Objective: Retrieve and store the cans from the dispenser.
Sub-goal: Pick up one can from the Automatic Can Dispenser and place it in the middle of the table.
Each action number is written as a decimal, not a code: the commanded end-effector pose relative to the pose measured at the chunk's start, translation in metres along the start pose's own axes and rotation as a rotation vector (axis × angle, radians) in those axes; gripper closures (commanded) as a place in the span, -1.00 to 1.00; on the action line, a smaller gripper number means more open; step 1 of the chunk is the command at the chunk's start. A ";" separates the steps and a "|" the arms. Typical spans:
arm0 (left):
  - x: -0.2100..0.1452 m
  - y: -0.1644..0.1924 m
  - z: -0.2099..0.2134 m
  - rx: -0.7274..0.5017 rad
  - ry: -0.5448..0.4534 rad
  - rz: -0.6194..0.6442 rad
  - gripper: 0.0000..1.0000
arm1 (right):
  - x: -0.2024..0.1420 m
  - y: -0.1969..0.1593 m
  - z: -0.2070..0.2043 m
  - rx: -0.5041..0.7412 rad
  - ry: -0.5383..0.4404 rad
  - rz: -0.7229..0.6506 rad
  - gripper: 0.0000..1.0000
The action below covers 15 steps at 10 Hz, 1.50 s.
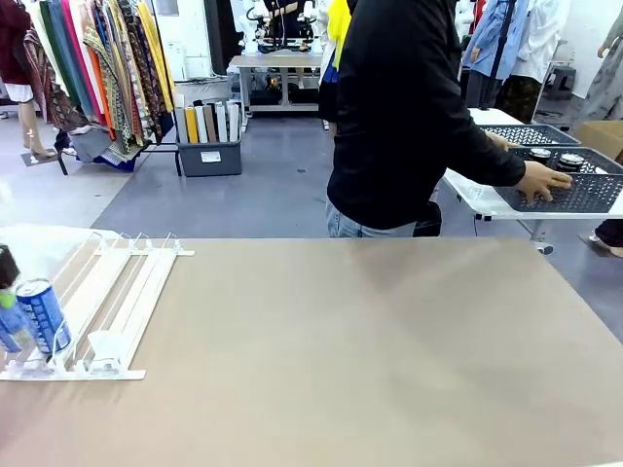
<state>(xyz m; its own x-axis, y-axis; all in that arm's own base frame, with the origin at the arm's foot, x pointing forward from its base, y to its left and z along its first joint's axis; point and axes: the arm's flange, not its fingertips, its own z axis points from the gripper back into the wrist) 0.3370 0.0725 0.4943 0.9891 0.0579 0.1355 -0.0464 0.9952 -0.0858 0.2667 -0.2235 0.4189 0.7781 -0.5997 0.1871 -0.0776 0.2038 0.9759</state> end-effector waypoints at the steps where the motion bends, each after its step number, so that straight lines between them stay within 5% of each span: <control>1: -0.029 0.013 0.059 -0.031 -0.091 -0.054 1.00 | 0.001 0.002 0.001 0.004 0.004 0.012 -1.00; 3: -0.060 0.030 0.100 -0.154 -0.160 -0.157 1.00 | 0.001 0.002 0.001 0.004 0.004 0.012 -1.00; 6: -0.071 0.057 0.113 -0.404 -0.261 -0.140 1.00 | 0.001 0.002 0.001 0.004 0.004 0.012 -1.00; 7: -0.067 0.062 0.106 -0.398 -0.208 -0.111 1.00 | 0.001 0.002 0.001 0.004 0.004 0.012 -1.00; 8: -0.080 0.054 0.118 -0.309 -0.260 -0.132 1.00 | 0.001 0.002 0.001 0.004 0.004 0.012 -1.00; 14: -0.078 0.052 0.115 -0.312 -0.245 -0.116 1.00 | 0.001 0.002 0.001 0.004 0.004 0.012 -1.00; 15: -0.062 0.015 0.123 -0.290 -0.224 -0.176 1.00 | 0.001 0.002 0.001 0.004 0.004 0.012 -1.00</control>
<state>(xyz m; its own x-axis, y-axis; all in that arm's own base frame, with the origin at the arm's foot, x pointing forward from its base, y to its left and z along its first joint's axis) 0.2458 0.1186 0.5935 0.9236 -0.0219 0.3827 0.1597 0.9295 -0.3323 0.2666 -0.2234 0.4189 0.7782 -0.5995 0.1871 -0.0778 0.2036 0.9760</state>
